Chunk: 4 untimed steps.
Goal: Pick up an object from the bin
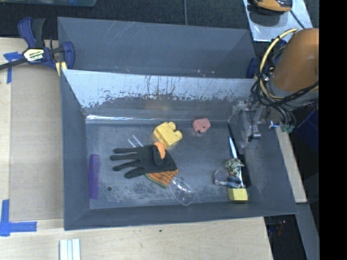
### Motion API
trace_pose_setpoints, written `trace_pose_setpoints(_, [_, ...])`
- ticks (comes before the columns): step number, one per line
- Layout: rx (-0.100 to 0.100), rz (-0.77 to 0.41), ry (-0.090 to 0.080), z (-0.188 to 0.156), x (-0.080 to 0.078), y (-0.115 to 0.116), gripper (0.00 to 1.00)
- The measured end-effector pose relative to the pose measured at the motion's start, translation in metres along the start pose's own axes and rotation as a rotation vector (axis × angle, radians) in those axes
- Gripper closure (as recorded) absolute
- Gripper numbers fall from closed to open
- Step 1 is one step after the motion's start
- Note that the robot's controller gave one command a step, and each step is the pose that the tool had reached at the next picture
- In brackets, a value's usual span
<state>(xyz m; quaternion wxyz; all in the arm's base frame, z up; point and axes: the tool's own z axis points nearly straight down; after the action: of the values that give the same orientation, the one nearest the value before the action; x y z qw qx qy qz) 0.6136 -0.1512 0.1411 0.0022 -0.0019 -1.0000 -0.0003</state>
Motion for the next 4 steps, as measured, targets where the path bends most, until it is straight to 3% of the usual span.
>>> trace_pose_setpoints(1, [0.001, -0.003, -0.008, -0.005, -0.002, 0.001, 0.00])
trace_pose_setpoints(2, [0.001, -0.423, -0.005, 0.070, 0.053, 0.004, 0.00])
trace_pose_setpoints(3, [0.008, -0.701, -0.013, 0.044, 0.061, 0.006, 0.00])
trace_pose_setpoints(4, [0.004, -0.706, -0.009, 0.042, 0.094, 0.020, 0.00])
